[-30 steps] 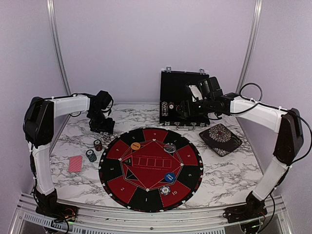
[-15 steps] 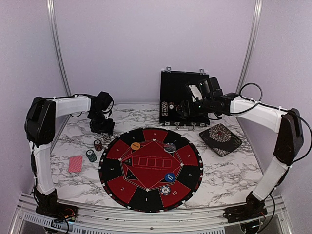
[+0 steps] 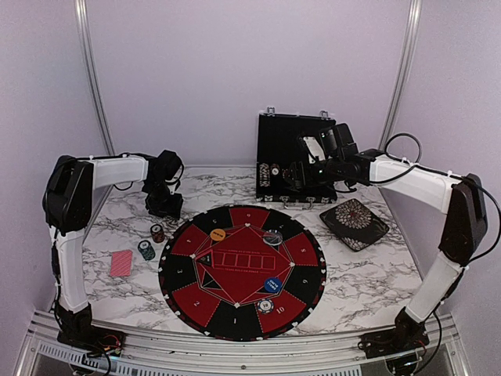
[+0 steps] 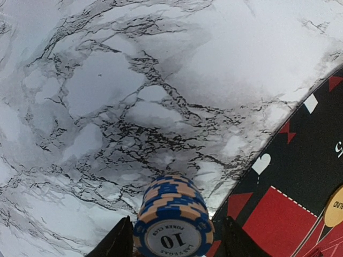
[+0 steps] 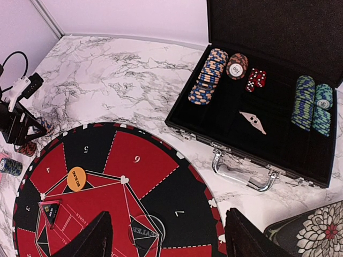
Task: Distribute texas hold em gaming equipment
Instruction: Pick up the pile of poker chips from the pile of poker chips.
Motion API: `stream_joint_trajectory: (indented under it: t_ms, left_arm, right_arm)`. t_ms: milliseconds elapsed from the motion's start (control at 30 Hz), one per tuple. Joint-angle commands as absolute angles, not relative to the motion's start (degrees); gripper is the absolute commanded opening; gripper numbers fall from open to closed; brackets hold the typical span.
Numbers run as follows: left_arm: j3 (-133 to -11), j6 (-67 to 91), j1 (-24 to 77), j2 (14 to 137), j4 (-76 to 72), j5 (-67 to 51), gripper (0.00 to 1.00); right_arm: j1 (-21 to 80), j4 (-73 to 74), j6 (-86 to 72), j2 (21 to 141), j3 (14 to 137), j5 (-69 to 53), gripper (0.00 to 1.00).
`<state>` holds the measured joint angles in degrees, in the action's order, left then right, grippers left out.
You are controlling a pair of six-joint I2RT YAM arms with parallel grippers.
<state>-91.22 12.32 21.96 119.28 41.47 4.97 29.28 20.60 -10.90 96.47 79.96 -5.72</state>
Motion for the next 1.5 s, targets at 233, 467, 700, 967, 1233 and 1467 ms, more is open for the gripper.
stream_joint_trajectory:
  t_ms: [233, 467, 700, 967, 1233, 1467]
  left_arm:
    - [-92.81, 11.22, 21.57, 120.16, 41.96, 5.76, 0.47]
    - [-92.81, 11.16, 21.55, 120.11, 41.99, 5.90, 0.43]
    - [-92.64, 10.84, 21.57, 120.06, 42.01, 6.34, 0.37]
    - [-92.61, 10.39, 21.59, 119.10, 42.03, 6.89, 0.34]
    - [-92.80, 10.02, 21.47, 118.98, 42.06, 6.78, 0.34]
    - [-93.16, 9.83, 21.53, 118.91, 42.19, 6.55, 0.33]
  right_arm:
    - [28.65, 20.10, -10.99, 96.50, 80.41, -6.33, 0.69]
    - [28.63, 20.15, -11.01, 96.69, 80.51, -6.33, 0.69]
    - [28.65, 20.13, -10.99, 96.72, 80.53, -6.51, 0.69]
    - [28.65, 20.13, -11.07, 96.92, 80.60, -6.50, 0.69]
    - [28.62, 20.29, -11.08, 97.19, 80.90, -6.59, 0.69]
    - [28.65, 20.48, -11.07, 97.32, 81.13, -6.59, 0.69]
